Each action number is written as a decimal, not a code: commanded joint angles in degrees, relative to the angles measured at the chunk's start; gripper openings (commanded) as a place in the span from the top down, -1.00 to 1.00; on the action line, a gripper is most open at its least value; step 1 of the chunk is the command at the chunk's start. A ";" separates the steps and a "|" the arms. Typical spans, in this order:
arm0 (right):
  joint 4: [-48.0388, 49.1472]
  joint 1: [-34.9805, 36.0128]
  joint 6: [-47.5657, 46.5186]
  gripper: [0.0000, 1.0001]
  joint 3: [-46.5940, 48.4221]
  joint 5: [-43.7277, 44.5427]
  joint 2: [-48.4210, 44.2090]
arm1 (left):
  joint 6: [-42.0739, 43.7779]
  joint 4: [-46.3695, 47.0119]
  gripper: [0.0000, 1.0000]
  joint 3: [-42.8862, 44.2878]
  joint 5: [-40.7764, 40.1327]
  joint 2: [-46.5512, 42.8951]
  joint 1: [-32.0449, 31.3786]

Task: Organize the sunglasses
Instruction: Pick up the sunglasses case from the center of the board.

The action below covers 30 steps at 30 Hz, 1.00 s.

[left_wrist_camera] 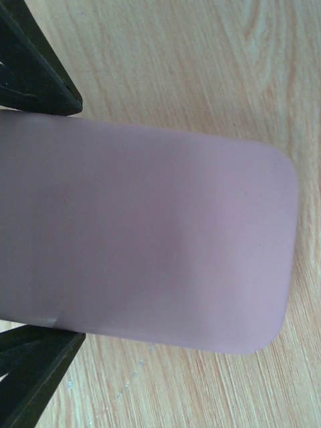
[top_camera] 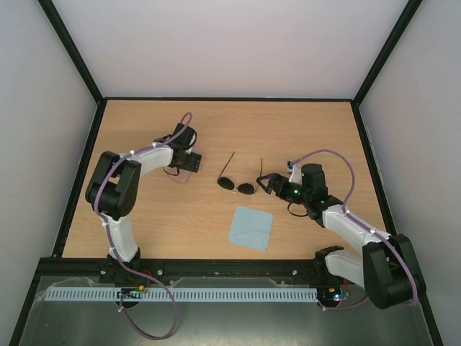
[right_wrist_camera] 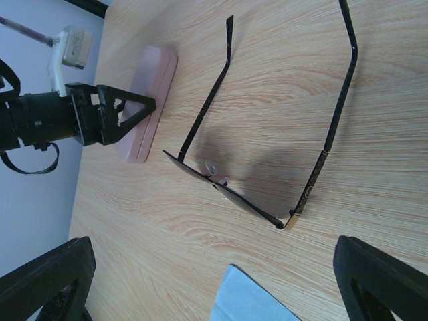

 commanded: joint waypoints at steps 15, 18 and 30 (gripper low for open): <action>1.30 1.00 -0.04 -0.97 -0.66 -0.37 1.56 | -0.43 -3.22 -0.69 -1.66 0.88 -4.81 1.39; 1.29 1.09 0.00 -0.97 -0.75 -0.38 1.67 | -0.34 -3.05 -0.70 -1.97 1.00 -4.76 1.39; 1.47 1.35 -0.13 -0.97 -0.70 -0.06 2.08 | -0.18 -3.18 -0.70 -1.78 1.00 -3.53 1.30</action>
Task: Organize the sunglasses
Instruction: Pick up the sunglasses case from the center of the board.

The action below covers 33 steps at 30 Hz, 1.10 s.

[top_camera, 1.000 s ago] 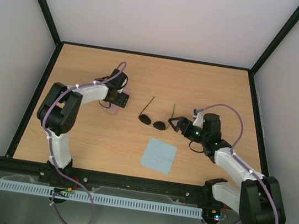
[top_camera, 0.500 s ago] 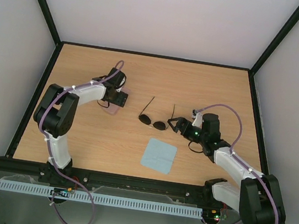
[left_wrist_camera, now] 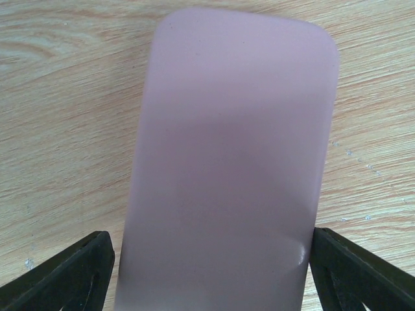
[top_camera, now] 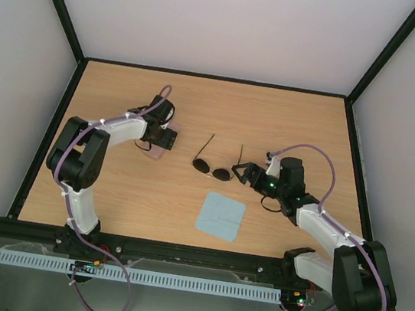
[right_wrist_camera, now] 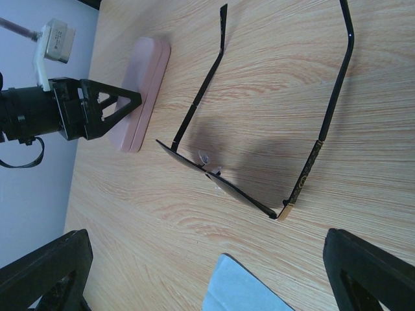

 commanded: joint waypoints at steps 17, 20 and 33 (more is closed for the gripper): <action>0.98 0.65 -0.13 -0.97 -0.68 -0.15 0.84 | 0.00 -1.46 -0.70 -0.15 -0.44 1.04 0.31; 1.03 0.72 -0.15 -0.97 -0.67 -0.13 0.84 | -0.08 -1.38 -0.70 -0.25 -0.63 1.06 0.32; 1.08 0.72 -0.15 -0.97 -0.77 -0.13 0.67 | -0.39 -1.23 -0.69 -0.34 -0.98 2.15 0.23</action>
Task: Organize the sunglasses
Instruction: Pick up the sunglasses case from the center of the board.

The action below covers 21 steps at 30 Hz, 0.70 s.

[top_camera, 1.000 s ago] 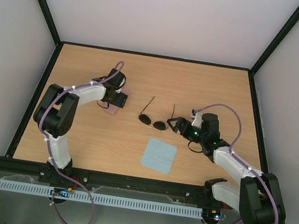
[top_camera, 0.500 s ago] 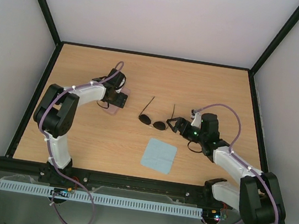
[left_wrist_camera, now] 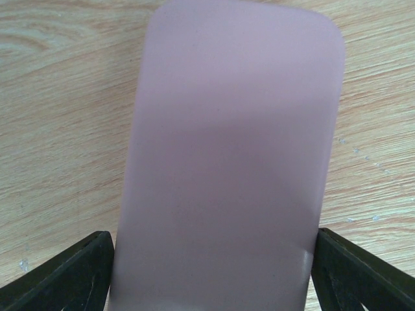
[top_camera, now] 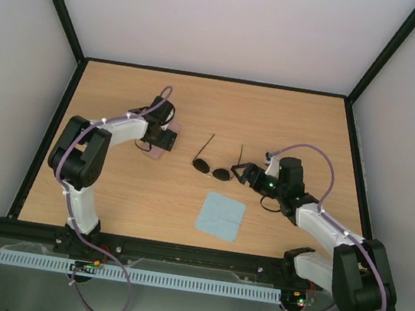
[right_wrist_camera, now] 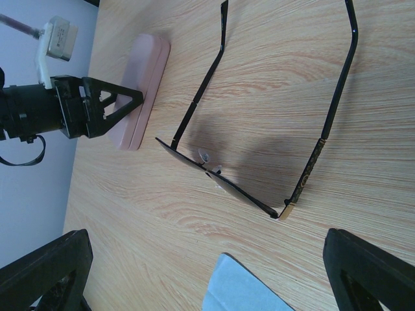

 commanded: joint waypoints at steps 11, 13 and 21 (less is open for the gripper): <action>0.89 0.37 0.08 -0.97 -0.94 -0.35 0.22 | -0.85 -1.48 -0.09 -0.53 -0.44 -0.03 0.25; 0.88 0.45 0.08 -0.97 -0.94 -0.30 0.23 | -1.41 -1.55 0.02 -0.43 -0.01 -0.91 0.25; 0.82 0.64 0.09 -0.97 -0.69 -0.92 -0.33 | -6.05 -0.80 0.17 -2.18 3.67 -7.52 -1.31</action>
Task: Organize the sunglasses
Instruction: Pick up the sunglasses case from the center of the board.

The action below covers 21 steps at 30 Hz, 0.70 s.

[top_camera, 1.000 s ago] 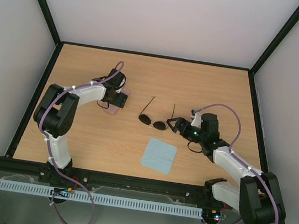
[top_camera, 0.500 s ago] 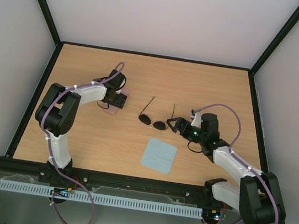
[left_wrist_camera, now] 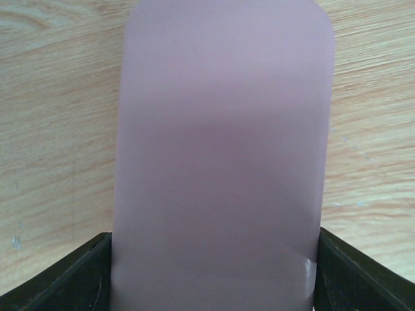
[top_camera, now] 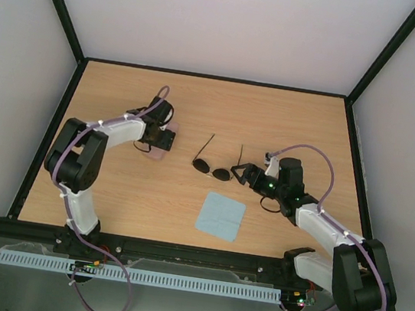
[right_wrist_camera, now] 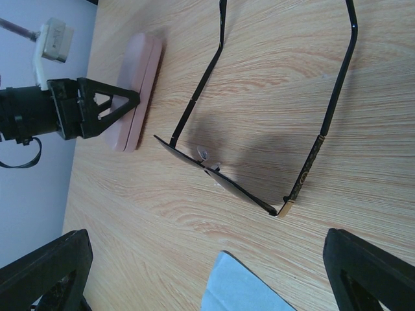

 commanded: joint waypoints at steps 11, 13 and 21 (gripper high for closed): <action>-1.13 1.32 0.89 -0.98 1.55 -2.20 -4.25 | -19.43 13.97 0.32 -12.30 20.64 -27.95 -3.86; -1.45 2.33 1.40 -1.00 2.58 -2.44 -5.42 | -22.62 17.49 0.32 -14.72 23.63 -31.10 -4.89; 0.76 4.97 3.60 -0.53 7.27 -6.89 -6.67 | -33.32 29.63 0.33 -25.20 30.58 -41.97 -11.72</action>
